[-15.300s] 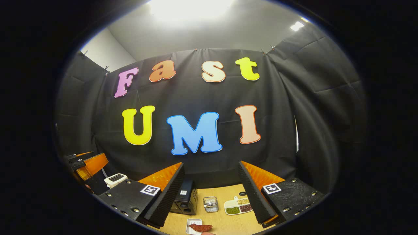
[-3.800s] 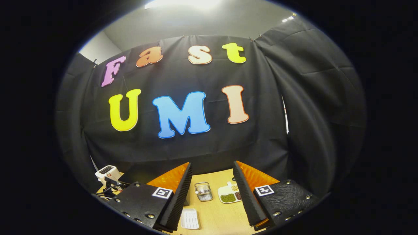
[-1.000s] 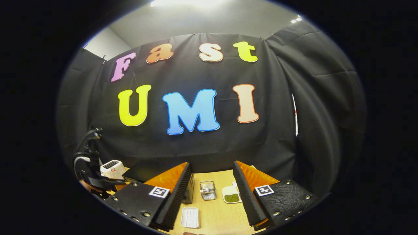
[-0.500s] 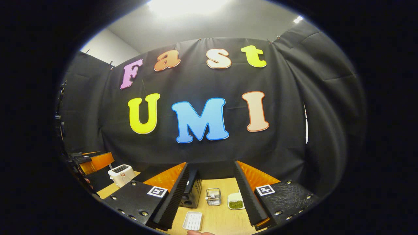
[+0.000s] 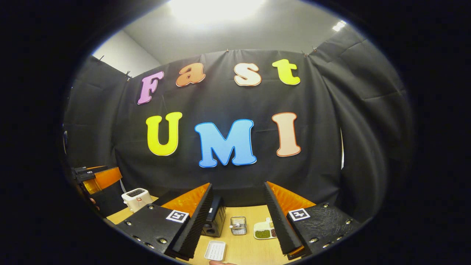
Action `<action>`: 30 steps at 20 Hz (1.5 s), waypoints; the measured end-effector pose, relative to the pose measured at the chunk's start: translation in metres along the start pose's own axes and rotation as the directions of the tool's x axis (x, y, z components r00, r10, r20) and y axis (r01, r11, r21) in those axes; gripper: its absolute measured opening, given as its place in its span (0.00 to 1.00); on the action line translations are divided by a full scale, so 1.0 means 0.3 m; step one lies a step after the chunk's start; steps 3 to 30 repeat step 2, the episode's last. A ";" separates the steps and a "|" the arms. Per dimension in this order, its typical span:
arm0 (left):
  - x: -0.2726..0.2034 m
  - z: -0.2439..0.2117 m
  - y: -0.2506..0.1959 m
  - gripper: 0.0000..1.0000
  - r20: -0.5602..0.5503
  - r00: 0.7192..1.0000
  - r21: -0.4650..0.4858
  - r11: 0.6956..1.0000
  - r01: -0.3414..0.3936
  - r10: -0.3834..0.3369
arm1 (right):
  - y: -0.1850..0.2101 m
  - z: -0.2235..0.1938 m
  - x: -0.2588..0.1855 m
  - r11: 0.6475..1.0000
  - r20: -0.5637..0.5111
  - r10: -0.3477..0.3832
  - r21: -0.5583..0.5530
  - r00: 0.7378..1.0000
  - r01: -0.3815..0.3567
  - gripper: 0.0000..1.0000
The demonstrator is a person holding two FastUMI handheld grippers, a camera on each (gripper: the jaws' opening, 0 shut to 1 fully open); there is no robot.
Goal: Open the electric oven with the left hand, put the food in, and close the electric oven.
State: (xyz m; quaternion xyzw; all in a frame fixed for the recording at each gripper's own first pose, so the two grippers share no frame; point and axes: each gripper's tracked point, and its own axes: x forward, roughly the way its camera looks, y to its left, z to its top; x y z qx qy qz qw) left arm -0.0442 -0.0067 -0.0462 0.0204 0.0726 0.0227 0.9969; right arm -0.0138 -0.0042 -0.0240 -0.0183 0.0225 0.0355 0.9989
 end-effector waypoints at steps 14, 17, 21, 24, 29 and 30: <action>-0.004 0.014 0.022 0.99 0.002 1.000 0.003 1.000 0.005 -0.005 | 0.022 0.018 -0.021 1.000 0.001 -0.007 0.000 1.000 0.007 0.83; -0.004 0.014 0.022 0.99 0.002 1.000 0.003 1.000 0.005 -0.005 | 0.022 0.018 -0.021 1.000 0.001 -0.007 0.000 1.000 0.007 0.83; -0.004 0.014 0.022 0.99 0.002 1.000 0.003 1.000 0.005 -0.005 | 0.022 0.018 -0.021 1.000 0.001 -0.007 0.000 1.000 0.007 0.83; -0.004 0.014 0.022 0.99 0.002 1.000 0.003 1.000 0.005 -0.005 | 0.022 0.018 -0.021 1.000 0.001 -0.007 0.000 1.000 0.007 0.83; -0.004 0.014 0.022 0.99 0.002 1.000 0.003 1.000 0.005 -0.005 | 0.022 0.018 -0.021 1.000 0.001 -0.007 0.000 1.000 0.007 0.83; -0.004 0.014 0.022 0.99 0.002 1.000 0.003 1.000 0.005 -0.005 | 0.022 0.018 -0.021 1.000 0.001 -0.007 0.000 1.000 0.007 0.83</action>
